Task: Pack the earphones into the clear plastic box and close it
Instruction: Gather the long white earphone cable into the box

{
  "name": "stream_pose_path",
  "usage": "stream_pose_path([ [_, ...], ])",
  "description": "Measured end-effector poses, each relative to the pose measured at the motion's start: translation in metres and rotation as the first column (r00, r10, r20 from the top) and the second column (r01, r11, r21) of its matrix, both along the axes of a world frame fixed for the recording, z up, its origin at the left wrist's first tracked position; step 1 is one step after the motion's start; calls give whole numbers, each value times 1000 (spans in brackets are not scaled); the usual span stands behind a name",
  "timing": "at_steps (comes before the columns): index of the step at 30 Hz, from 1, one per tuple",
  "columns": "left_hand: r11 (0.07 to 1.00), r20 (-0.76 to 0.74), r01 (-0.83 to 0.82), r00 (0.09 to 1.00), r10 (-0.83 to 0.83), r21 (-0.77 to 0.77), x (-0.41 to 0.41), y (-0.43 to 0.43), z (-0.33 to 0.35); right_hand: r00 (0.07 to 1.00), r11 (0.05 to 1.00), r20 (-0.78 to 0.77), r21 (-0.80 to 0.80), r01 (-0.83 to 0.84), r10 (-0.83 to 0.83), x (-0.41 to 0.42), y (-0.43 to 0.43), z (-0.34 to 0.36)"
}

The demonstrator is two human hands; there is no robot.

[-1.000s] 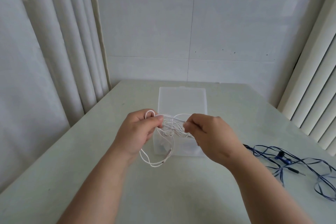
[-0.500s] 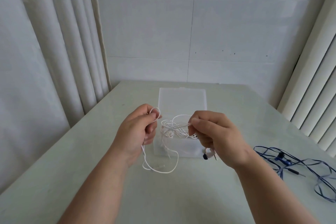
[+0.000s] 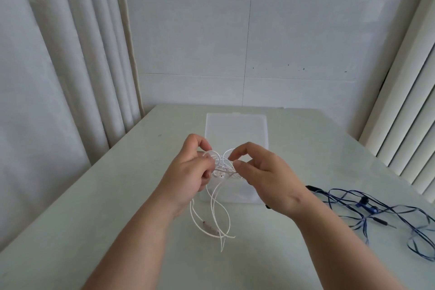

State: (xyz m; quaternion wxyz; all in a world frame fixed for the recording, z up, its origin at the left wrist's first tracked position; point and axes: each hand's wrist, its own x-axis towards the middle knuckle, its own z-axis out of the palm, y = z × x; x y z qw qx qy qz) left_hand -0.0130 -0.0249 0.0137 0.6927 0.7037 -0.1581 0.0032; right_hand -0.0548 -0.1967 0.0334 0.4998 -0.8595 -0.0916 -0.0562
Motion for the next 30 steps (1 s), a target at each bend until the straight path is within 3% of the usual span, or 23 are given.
stream_pose_path([
  [6, 986, 106, -9, 994, -10, 168, 1, -6, -5, 995, 1000, 100, -26, 6, -3, -1, 7, -3],
  [10, 992, 80, 55, 995, -64, 117, -1, -8, -2, 986, 997, 149, 17, 76, -77, 0, 8, -2],
  [21, 971, 99, 118, 985, -141, 207, -4, -4, 0, 998, 959, -55, 280, 35, -20, -1, 9, 0],
  [26, 919, 187, 93, 966, -176, 383, -4, -5, -2, 994, 892, -81, 452, -28, 72, 0, 4, 1],
  [30, 940, 163, 76, 977, -136, 332, -1, -5, -1, 983, 826, -98, 559, -76, 157, 3, 0, -1],
])
